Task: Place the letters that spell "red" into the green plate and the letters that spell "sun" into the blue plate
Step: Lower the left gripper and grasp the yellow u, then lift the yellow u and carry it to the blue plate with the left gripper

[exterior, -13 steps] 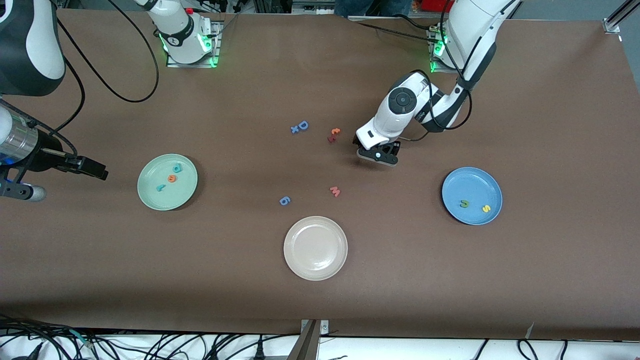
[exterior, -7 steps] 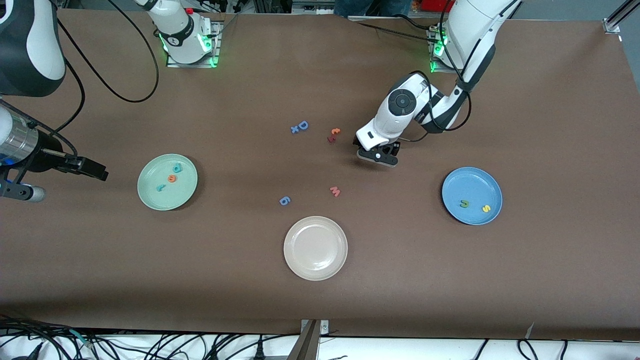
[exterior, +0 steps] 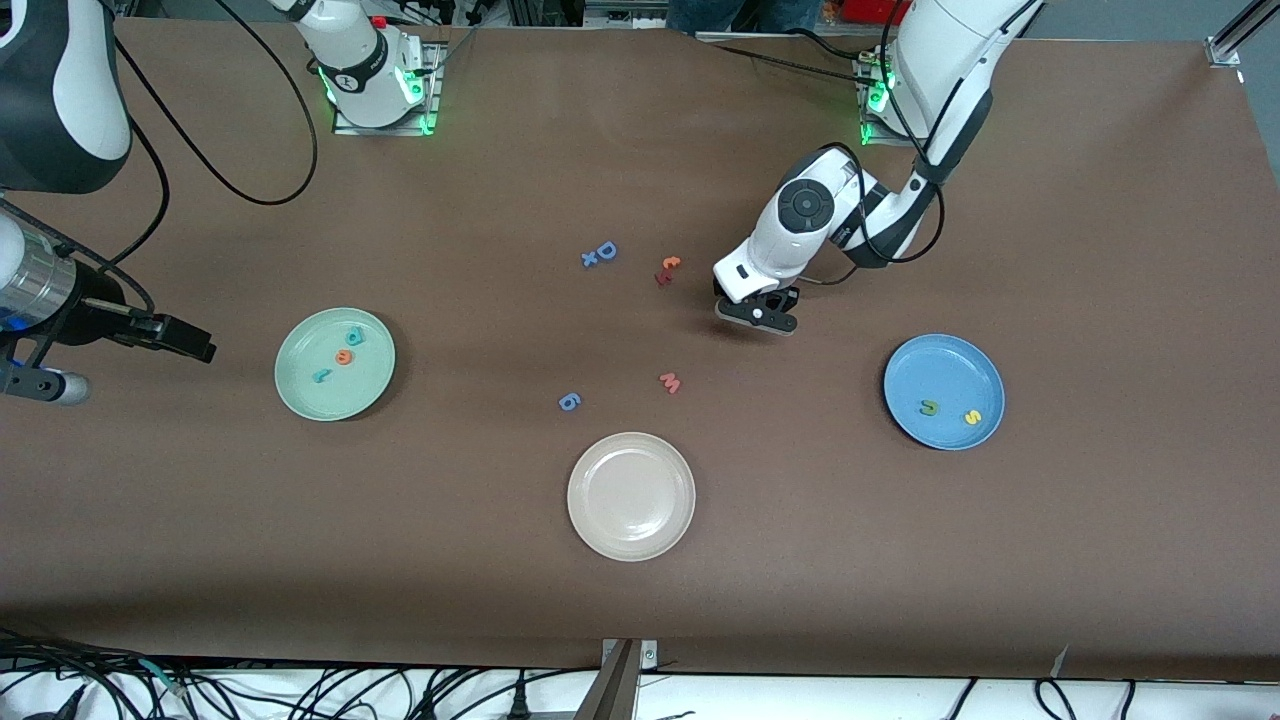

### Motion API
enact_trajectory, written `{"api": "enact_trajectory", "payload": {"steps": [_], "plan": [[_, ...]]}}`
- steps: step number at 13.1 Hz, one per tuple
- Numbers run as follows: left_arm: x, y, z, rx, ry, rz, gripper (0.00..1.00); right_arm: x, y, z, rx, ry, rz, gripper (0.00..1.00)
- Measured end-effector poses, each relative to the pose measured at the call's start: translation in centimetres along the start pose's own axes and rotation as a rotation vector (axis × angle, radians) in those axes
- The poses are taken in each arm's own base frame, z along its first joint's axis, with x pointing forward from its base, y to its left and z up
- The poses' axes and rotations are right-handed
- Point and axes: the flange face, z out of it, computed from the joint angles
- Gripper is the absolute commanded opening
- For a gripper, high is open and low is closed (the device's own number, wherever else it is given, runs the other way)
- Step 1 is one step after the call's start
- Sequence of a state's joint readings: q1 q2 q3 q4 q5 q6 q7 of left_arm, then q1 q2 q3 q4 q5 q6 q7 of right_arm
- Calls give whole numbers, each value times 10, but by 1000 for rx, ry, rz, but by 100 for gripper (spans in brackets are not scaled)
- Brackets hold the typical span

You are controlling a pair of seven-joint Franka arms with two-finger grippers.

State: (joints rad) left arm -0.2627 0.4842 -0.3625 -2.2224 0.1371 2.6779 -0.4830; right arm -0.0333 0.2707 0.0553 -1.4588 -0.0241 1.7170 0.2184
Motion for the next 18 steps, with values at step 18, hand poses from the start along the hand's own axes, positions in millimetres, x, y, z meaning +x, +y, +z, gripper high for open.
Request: {"api": "enact_trajectory", "payload": {"steps": [18], "plan": [[1,-1,0,1,2,-2,35,0,0,0,0,0,0,100]]}}
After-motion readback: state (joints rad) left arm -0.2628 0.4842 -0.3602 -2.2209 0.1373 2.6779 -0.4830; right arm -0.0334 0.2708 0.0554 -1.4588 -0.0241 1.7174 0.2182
